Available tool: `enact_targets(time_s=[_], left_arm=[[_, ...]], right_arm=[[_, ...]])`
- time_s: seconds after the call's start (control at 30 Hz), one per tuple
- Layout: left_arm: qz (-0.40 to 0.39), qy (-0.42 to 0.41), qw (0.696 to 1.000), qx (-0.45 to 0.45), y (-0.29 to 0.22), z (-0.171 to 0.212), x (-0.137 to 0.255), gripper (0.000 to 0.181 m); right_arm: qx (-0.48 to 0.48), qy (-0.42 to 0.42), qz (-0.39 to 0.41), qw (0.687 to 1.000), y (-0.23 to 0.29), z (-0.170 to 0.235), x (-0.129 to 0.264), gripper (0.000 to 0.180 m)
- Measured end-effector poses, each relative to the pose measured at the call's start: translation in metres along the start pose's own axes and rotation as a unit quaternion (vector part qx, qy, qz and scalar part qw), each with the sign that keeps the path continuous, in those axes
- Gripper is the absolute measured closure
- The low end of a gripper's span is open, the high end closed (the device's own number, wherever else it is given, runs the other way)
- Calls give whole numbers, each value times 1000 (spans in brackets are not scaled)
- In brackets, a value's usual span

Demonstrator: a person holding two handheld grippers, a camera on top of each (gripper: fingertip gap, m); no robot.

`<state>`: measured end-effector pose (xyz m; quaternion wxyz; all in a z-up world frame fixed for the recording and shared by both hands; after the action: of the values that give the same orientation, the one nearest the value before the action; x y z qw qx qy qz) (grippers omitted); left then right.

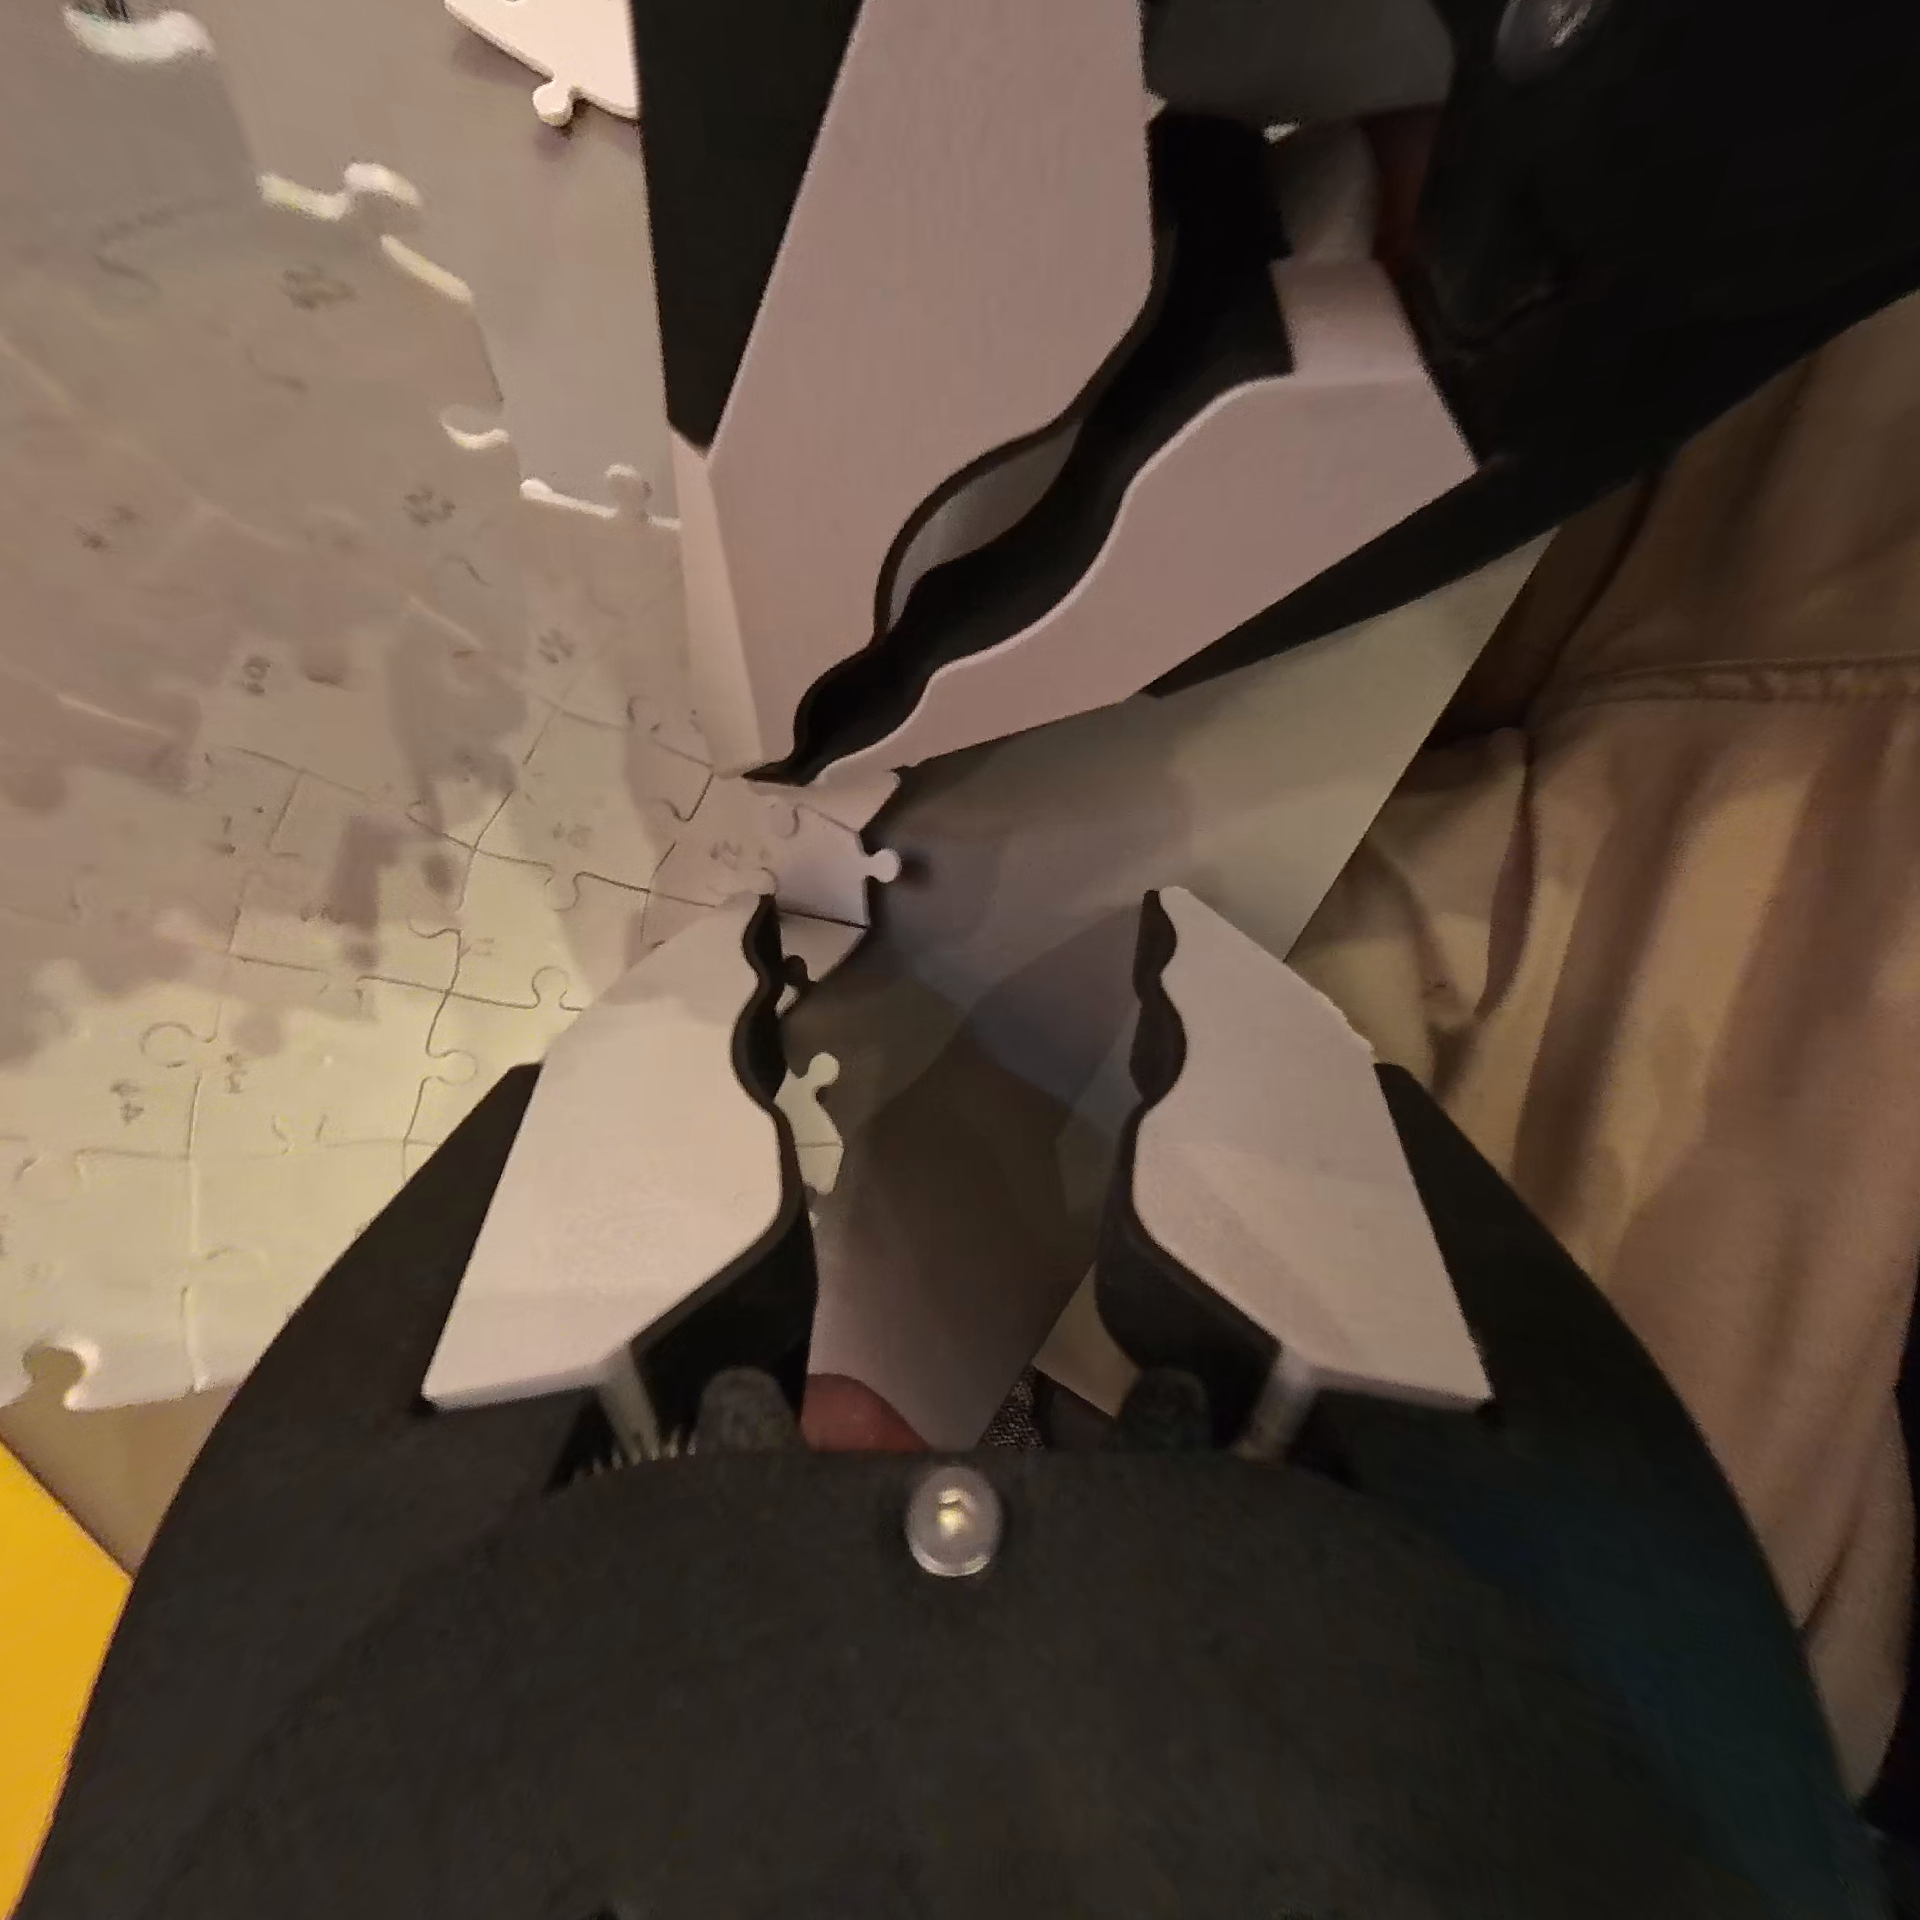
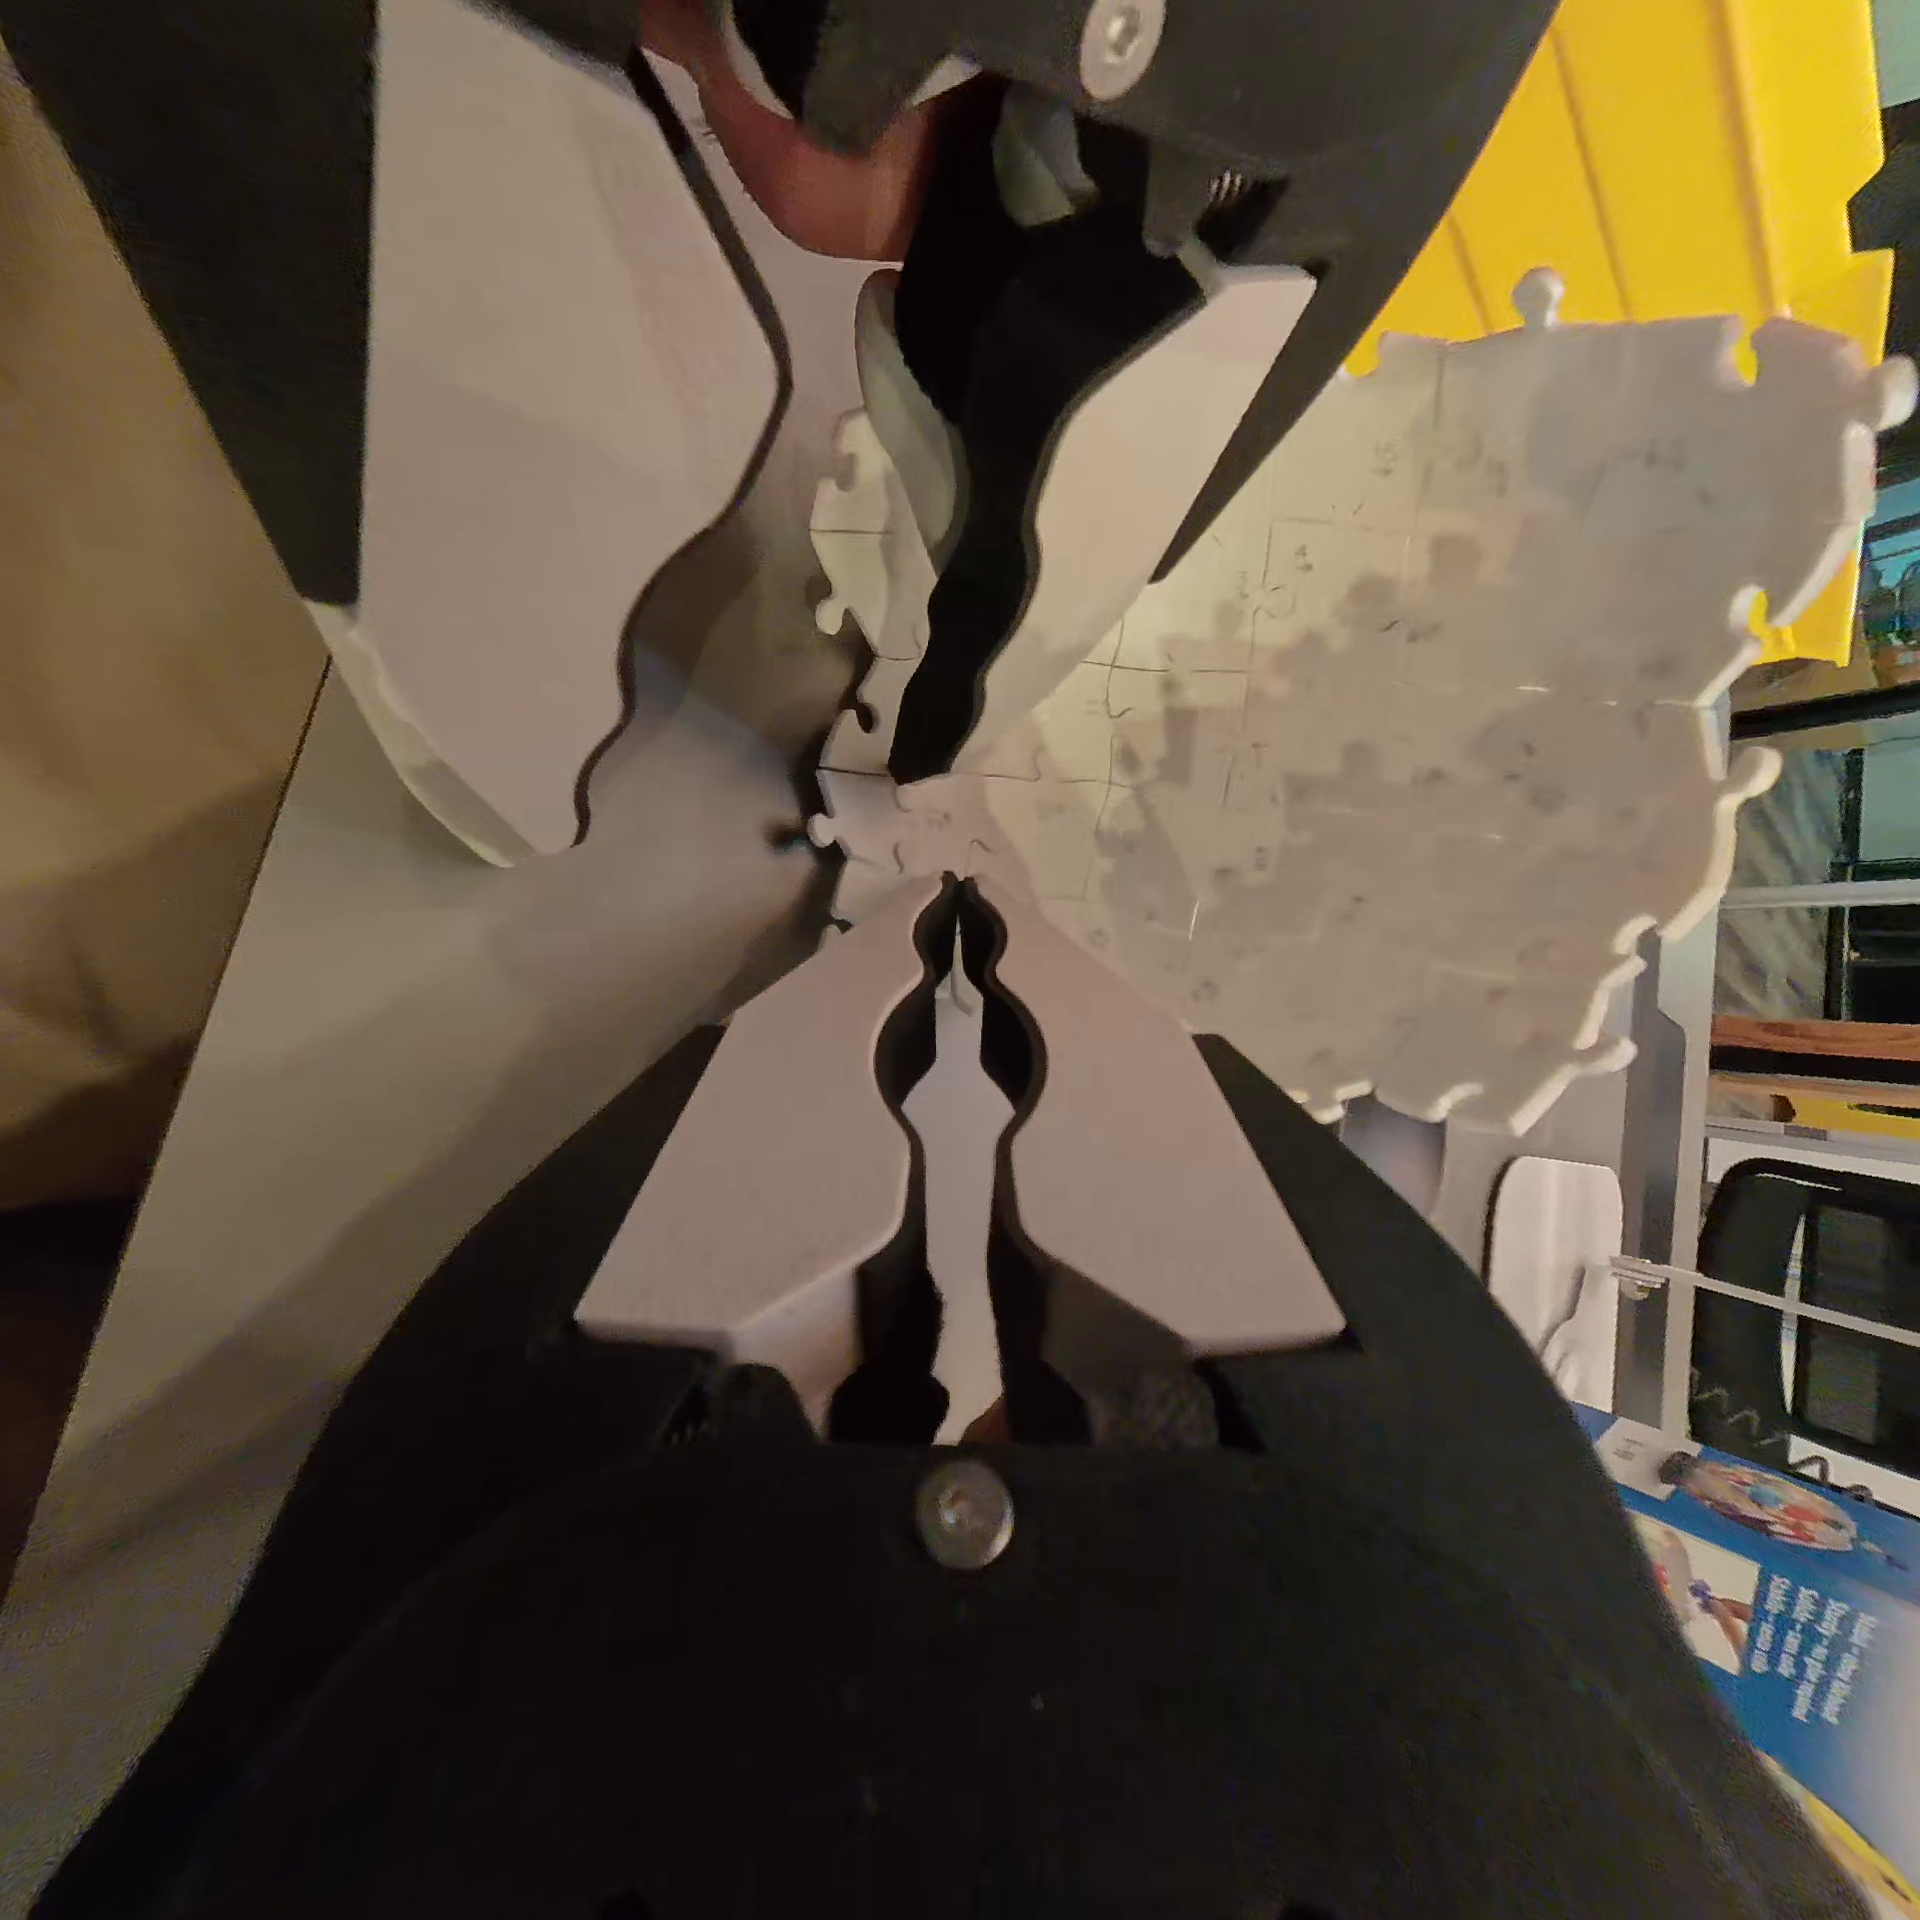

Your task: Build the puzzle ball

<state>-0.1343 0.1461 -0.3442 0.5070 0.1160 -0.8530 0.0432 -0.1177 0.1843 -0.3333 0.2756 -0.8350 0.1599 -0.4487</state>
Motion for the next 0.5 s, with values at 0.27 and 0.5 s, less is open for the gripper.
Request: enact_targets(time_s=[0.27, 0.5], left_arm=[[0, 0, 1000, -3, 0, 0, 0, 116], [-7, 6, 1000, -17, -1, 0, 1, 115]], right_arm=[[9, 9, 4, 1000, 1, 2, -2, 180], [0, 3, 6, 1000, 1, 3, -2, 180]])
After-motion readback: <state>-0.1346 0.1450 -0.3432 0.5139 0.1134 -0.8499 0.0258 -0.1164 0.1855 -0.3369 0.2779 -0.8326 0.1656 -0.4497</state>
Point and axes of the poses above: each gripper's, where its closed fingertips meet, x back along the fingers, z out of its underside, y = z × x across the jaws, the point moved 1 cm from there along x, back along the fingers, and after that the axes turned 1 degree about -y, right-handed, at the moved point
